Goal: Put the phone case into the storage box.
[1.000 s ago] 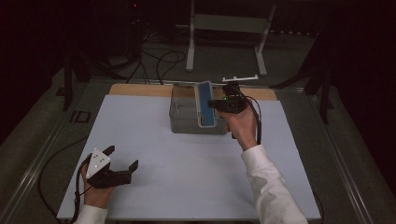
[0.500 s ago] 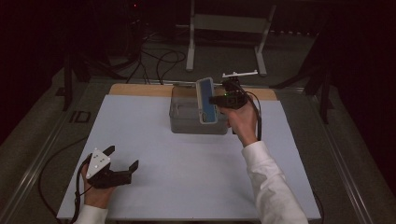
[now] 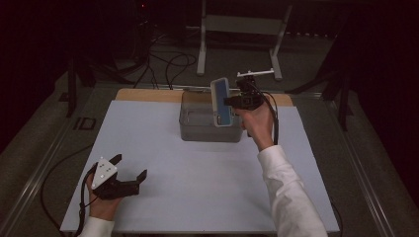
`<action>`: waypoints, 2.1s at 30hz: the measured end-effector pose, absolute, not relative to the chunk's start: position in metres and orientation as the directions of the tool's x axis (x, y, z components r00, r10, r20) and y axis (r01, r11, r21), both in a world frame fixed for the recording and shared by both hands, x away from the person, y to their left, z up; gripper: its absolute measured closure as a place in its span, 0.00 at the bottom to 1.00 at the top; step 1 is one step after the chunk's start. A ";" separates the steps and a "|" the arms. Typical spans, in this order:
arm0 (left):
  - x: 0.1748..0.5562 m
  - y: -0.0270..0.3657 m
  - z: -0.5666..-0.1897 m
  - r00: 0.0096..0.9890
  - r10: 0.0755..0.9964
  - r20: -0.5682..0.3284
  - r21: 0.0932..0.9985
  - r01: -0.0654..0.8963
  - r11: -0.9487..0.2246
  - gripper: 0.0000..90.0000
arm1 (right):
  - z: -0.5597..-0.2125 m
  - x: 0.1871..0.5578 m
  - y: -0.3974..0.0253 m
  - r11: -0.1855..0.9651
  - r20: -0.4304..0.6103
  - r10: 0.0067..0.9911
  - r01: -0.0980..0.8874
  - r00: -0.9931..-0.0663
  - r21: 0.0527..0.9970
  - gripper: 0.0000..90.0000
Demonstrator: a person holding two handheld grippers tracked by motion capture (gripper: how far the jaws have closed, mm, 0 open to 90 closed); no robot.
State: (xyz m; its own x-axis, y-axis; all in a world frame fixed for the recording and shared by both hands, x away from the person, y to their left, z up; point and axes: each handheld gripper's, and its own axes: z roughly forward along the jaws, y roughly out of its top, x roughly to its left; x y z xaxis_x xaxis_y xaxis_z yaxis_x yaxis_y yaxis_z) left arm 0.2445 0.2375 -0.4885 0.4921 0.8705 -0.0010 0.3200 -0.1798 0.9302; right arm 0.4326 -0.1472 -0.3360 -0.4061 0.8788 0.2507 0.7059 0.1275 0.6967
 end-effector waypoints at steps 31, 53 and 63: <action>0.244 0.237 -0.488 0.491 0.871 -0.001 0.931 0.318 -0.178 0.00 | -0.342 0.457 -0.159 0.077 0.253 0.910 0.735 -0.327 0.673 0.91; 0.244 0.237 -0.488 0.492 0.871 -0.001 0.932 0.315 -0.176 0.00 | -0.351 0.471 -0.165 0.059 0.232 0.933 0.752 -0.276 0.657 0.91; 0.244 0.237 -0.488 0.493 0.870 -0.002 0.933 0.315 -0.176 0.00 | -0.355 0.475 -0.167 0.045 0.233 0.939 0.763 -0.252 0.645 0.91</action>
State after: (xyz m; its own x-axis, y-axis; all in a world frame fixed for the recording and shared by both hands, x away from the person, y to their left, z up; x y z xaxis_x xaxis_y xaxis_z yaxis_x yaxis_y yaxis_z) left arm 0.2439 0.2373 -0.4880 0.4932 0.8699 -0.0021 0.3149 -0.1763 0.9326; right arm 0.4754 -0.1670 -0.3555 -0.2524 0.9392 0.2326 0.7629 0.0453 0.6450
